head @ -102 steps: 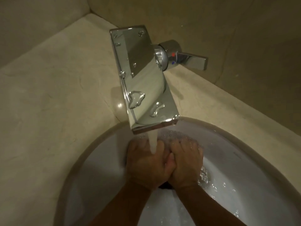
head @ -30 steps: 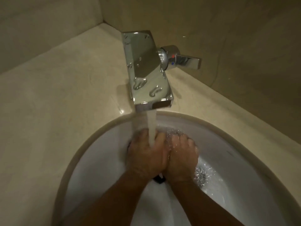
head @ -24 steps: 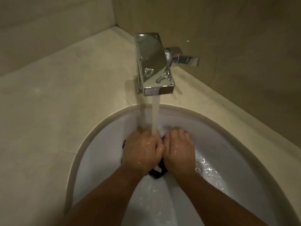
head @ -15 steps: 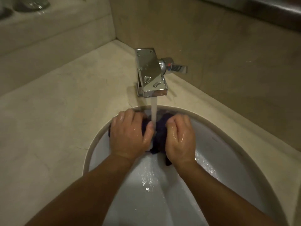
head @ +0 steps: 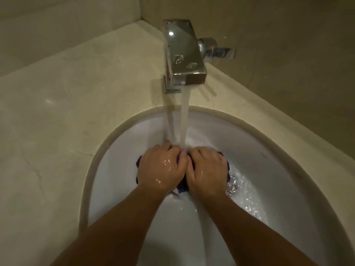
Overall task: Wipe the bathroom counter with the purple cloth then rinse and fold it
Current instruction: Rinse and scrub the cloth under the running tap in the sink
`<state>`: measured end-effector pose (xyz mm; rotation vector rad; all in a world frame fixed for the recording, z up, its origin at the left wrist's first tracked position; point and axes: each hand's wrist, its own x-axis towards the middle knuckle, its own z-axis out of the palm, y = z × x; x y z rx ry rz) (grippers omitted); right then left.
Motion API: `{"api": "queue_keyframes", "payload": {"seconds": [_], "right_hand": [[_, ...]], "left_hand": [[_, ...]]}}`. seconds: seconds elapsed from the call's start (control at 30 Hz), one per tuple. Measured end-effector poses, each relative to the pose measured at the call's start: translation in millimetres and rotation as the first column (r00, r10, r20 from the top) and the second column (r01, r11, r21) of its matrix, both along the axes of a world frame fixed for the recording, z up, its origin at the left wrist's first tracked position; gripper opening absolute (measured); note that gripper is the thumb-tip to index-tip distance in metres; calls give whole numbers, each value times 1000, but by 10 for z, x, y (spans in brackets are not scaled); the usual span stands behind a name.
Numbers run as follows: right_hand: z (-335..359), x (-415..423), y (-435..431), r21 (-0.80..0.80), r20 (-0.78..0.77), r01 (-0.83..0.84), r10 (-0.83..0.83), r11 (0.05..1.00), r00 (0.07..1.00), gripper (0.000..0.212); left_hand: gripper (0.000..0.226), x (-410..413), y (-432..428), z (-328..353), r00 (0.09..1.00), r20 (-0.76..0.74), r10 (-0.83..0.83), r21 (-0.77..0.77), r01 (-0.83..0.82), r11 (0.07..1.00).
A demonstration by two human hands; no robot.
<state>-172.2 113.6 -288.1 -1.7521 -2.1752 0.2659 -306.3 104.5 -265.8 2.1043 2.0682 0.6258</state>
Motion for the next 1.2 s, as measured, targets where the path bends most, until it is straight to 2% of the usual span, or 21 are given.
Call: {"api": "queue_keyframes", "payload": {"seconds": [0.1,0.2,0.37,0.43,0.57,0.7,0.77,0.83,0.87,0.93,1.0,1.03,1.07,1.13,1.2], "right_hand": [[-113,-14,34,59,25,51,-53,997,998,29],[-140,-52,44,124,32,83,-88,989,996,27],[-221,-70,93,138,154,84,-106,987,982,14],[-227,-86,101,129,206,91,-117,987,972,16],[-191,-81,111,87,222,71,-89,994,971,17],[-159,-87,160,111,226,6,-31,994,974,15],[-92,-67,215,79,78,-14,7,997,997,18],[40,-86,252,42,-231,-13,23,999,973,28],[122,-124,265,32,-389,13,1,999,921,31],[323,-238,319,-25,-673,85,-79,996,735,27],[481,-319,378,-159,-869,125,-199,979,452,18],[517,-304,393,-194,-902,133,-230,972,365,20],[522,-261,393,-190,-907,131,-225,973,355,23],[438,-155,311,-133,-859,101,-165,986,484,27],[277,-64,202,-111,-774,96,-146,989,616,26]], "left_hand": [[53,51,33,-49,999,17,41,-20,-40,999],[48,111,50,-98,995,27,101,19,-102,995],[38,126,92,-149,990,48,133,77,-136,988],[33,120,111,-164,991,27,130,100,-132,986],[32,135,119,-162,992,21,124,94,-125,988],[30,143,134,-162,977,130,168,97,-181,979],[32,143,121,-104,947,216,238,30,-250,968],[37,143,127,4,870,353,345,-78,-340,937],[37,147,148,87,797,465,385,-98,-385,918],[33,148,214,315,670,640,375,-40,-459,888],[28,133,288,500,660,696,284,89,-471,878],[27,104,322,548,691,686,230,160,-451,878],[27,71,353,579,734,652,188,217,-418,882],[26,-5,362,537,818,553,154,251,-341,906],[29,-38,300,385,877,457,146,212,-267,940]]}}
